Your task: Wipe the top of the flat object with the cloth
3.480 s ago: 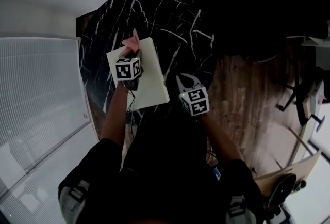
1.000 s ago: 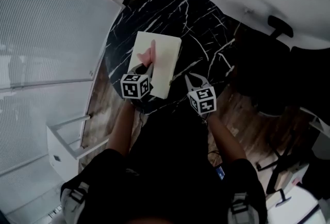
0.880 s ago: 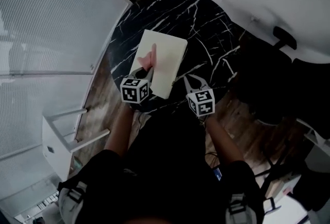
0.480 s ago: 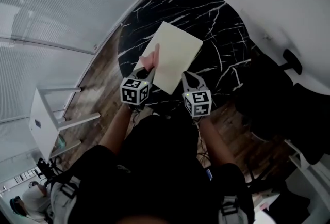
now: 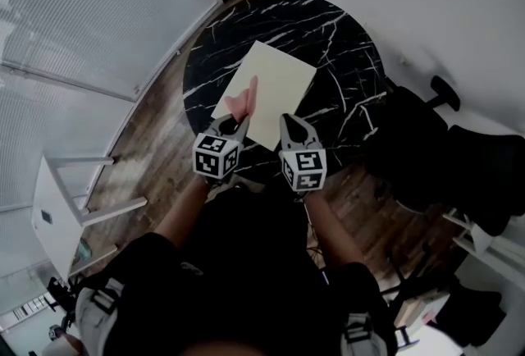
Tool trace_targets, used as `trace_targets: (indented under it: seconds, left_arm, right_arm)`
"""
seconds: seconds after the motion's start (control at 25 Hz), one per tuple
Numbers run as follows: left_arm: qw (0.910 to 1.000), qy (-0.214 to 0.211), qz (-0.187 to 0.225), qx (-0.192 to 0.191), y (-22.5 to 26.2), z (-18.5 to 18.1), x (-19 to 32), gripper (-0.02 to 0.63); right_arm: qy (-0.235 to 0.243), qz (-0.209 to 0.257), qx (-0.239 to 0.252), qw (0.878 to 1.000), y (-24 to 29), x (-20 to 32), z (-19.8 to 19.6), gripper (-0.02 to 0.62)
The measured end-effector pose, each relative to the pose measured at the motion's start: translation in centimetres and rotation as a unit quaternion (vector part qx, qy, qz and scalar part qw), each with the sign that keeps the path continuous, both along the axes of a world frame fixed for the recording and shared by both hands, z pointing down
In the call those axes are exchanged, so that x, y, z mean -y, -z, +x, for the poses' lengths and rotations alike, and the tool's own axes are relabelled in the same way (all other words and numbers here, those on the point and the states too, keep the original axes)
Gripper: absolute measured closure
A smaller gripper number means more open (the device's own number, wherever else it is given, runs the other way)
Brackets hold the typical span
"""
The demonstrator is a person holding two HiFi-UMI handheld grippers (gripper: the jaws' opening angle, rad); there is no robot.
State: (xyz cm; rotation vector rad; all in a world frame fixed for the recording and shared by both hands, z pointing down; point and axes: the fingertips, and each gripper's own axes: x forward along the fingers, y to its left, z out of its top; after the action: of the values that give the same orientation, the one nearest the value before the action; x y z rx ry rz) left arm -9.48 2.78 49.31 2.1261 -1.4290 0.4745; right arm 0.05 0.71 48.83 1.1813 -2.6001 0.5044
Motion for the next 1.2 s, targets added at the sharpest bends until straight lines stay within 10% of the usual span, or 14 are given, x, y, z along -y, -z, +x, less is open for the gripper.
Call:
trace_targets:
  seconds: [0.52,1.2]
  left_arm:
    - [0.9881,-0.071,0.134,-0.026,9.3,-4.8,-9.7,0.586]
    - [0.962,-0.075,0.26,-0.036,20.4,-2.5,-13.0,0.586]
  right_arm:
    - [-0.169,0.124,-0.022,0.978,11.8,-11.0,-1.1,0.6]
    - [-0.21,0.216,-0.017,0.953,22.9,-17.7,2.9,0.6]
